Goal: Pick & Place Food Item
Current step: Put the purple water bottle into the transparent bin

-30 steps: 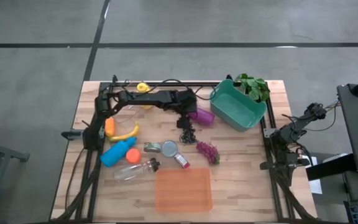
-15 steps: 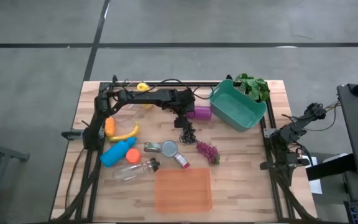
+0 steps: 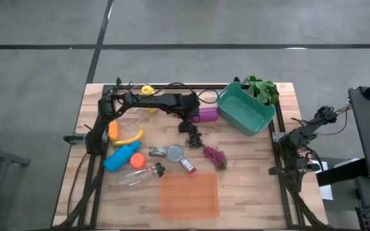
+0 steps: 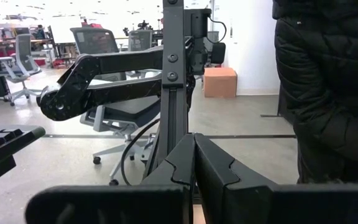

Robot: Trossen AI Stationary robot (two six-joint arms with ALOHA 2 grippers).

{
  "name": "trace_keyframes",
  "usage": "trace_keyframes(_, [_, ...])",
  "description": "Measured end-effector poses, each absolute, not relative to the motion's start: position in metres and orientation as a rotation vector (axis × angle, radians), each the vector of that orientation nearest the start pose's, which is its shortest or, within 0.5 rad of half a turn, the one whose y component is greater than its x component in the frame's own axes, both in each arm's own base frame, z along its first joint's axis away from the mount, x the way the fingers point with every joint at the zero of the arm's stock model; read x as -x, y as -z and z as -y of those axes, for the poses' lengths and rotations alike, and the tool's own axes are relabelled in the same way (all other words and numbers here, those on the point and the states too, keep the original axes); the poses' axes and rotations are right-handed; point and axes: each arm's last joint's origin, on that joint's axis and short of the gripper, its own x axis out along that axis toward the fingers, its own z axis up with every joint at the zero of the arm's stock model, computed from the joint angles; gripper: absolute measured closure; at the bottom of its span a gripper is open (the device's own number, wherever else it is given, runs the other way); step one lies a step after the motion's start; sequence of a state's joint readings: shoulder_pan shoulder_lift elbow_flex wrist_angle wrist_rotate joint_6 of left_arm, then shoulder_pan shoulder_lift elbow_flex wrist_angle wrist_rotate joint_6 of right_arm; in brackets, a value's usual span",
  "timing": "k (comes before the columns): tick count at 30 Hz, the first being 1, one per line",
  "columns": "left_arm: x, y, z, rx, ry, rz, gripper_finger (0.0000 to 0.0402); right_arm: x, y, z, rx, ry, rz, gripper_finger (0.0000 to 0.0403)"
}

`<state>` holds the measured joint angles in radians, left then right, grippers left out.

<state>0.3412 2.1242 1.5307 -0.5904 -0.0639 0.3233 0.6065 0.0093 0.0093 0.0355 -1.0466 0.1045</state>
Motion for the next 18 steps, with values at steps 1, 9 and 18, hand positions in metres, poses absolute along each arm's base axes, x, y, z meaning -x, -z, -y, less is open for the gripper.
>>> trace_keyframes(1, [-0.4063, -0.1513, -0.1463, -0.116, -0.162, -1.221, 0.0099, -0.0541, -0.1688, -0.068, -0.071, -1.653, -0.048, 0.0395])
trace_keyframes(9, [-0.4058, -0.1511, -0.1466, -0.11, -0.165, -1.225, 0.0141, -0.0541, -0.1688, -0.068, -0.071, -1.653, -0.048, 0.0395])
trace_keyframes(18, [-0.4047, -0.1507, -0.1465, -0.103, -0.166, -1.236, 0.0193, -0.0541, -0.1688, -0.068, -0.071, -1.653, -0.048, 0.0395])
